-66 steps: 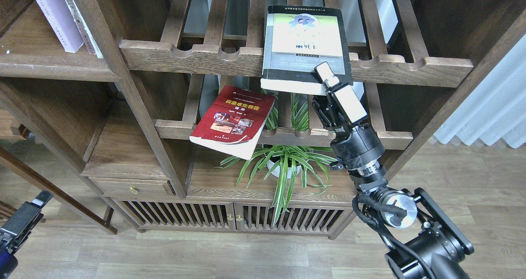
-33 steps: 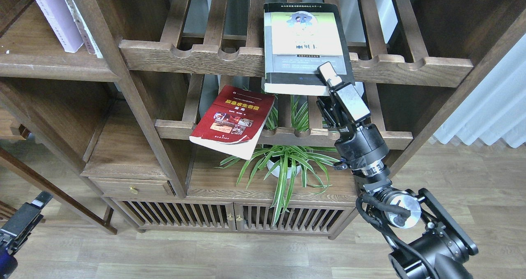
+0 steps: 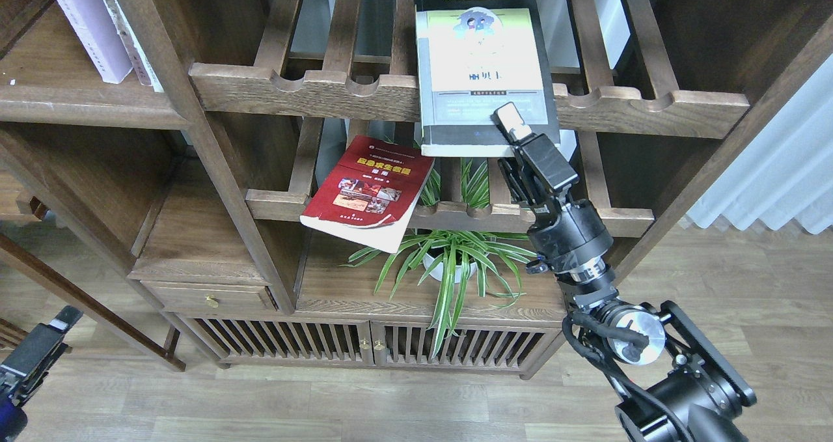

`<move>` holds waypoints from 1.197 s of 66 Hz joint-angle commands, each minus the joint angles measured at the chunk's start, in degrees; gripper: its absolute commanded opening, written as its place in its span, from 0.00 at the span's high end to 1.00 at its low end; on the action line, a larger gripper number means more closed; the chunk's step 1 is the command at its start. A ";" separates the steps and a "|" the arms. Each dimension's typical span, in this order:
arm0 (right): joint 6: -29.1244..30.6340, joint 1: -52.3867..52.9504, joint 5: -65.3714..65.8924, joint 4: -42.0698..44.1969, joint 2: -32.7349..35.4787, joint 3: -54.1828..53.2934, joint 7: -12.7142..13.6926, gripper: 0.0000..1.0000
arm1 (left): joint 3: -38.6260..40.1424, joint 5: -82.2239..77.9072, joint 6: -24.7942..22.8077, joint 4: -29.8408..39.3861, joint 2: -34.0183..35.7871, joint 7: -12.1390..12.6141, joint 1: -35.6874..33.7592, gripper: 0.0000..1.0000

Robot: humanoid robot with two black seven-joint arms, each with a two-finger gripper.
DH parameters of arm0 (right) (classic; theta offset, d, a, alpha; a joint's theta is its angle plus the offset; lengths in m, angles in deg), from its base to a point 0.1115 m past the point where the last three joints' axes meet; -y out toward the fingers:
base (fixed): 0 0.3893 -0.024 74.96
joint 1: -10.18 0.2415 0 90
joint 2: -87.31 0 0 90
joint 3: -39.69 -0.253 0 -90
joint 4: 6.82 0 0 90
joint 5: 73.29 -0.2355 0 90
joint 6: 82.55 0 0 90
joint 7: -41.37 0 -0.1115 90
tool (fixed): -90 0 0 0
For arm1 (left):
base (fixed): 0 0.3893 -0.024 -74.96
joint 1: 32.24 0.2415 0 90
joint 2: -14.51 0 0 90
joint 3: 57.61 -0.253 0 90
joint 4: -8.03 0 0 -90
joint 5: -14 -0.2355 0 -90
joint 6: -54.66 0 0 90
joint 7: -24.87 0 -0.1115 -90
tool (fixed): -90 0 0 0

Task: Organize books on shelf
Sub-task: 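Grasp the bottom edge of the grey-white book with the right gripper, then pull the grey-white book down off the upper shelf with the right gripper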

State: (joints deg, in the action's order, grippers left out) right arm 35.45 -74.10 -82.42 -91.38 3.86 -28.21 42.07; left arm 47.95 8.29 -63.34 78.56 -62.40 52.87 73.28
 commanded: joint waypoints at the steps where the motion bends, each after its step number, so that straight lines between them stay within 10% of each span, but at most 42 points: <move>1: 0.00 -0.01 -0.19 0.01 -0.14 0.14 0.00 0.92 | -0.01 -0.01 0.00 -0.31 0.00 0.00 -0.04 0.00; 79: 0.00 -18.82 -5.03 -0.43 3.99 -1.35 0.00 0.94 | -0.18 -0.01 0.00 -1.80 0.00 0.00 -0.31 0.00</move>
State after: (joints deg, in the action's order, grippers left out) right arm 35.47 -91.69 -85.98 -91.79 6.53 -28.31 42.06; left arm 47.76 8.29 -63.34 76.67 -62.40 52.87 72.98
